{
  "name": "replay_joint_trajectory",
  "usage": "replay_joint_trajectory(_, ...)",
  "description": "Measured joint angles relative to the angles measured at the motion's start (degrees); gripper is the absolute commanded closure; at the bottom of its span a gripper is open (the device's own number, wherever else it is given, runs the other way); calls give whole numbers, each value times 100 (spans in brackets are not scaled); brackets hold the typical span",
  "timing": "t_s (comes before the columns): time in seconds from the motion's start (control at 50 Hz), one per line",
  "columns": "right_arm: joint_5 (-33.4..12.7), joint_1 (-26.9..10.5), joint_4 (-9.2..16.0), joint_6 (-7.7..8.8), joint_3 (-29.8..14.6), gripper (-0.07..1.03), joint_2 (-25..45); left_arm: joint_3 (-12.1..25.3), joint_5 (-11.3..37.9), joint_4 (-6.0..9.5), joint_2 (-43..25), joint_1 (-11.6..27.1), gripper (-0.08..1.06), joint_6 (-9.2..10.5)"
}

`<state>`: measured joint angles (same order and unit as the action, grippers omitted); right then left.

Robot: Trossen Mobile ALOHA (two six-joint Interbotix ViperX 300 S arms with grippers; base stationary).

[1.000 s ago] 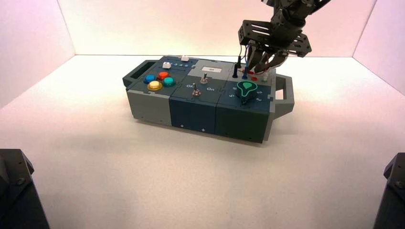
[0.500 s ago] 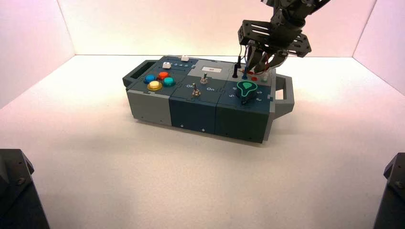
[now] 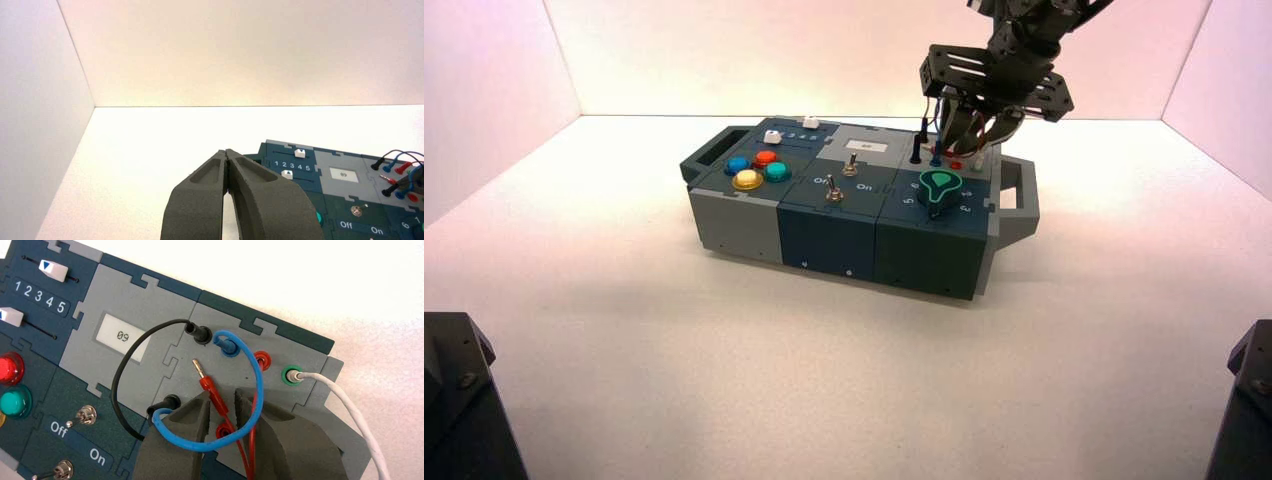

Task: Insert the red wire.

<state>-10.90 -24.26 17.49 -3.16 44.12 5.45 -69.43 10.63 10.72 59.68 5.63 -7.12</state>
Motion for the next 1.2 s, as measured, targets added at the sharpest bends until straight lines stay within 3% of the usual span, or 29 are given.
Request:
replay_joint_trajectory(0.6, 26, -35, 0, 0, -88, 98, 88, 9, -9, -9, -9, 0, 101, 0)
replay_joint_trajectory(1.2, -176, -35, -9, 0, -123, 98, 35, 9, -9, -18, 0, 0, 101, -9)
